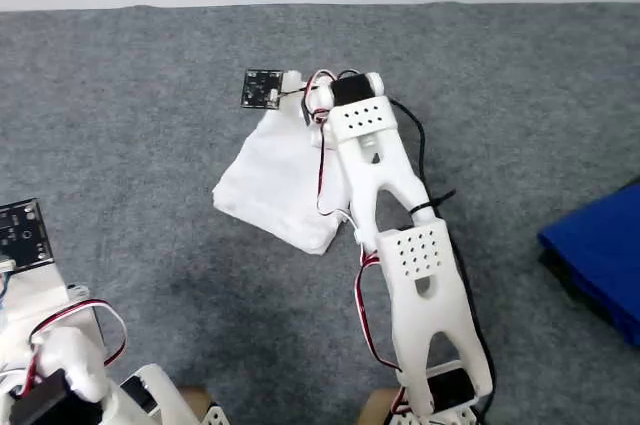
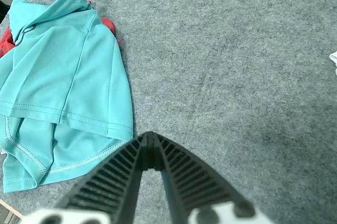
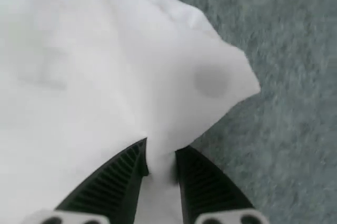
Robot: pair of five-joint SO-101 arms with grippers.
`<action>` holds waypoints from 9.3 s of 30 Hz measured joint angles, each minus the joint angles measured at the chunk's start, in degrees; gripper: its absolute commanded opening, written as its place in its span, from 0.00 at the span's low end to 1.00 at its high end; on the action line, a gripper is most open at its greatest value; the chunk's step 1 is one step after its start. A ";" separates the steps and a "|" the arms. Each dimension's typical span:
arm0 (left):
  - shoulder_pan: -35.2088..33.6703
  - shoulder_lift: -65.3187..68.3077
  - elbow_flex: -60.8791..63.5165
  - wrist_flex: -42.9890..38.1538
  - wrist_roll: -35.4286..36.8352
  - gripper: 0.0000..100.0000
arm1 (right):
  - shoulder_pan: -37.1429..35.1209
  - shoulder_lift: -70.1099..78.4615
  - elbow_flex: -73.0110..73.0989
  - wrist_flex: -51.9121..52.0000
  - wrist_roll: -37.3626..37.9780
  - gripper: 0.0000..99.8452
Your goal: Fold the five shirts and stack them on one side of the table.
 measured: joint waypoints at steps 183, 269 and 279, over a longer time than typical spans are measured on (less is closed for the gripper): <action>0.00 0.00 1.23 0.00 -0.88 0.00 | 36.48 -32.00 21.98 22.33 -81.85 0.01; 0.00 0.00 3.16 -0.35 -6.24 0.00 | 73.67 -35.08 23.74 22.24 -65.67 0.12; 0.00 0.00 3.16 -0.35 -6.24 0.00 | 72.35 -35.08 25.76 23.38 -65.67 0.01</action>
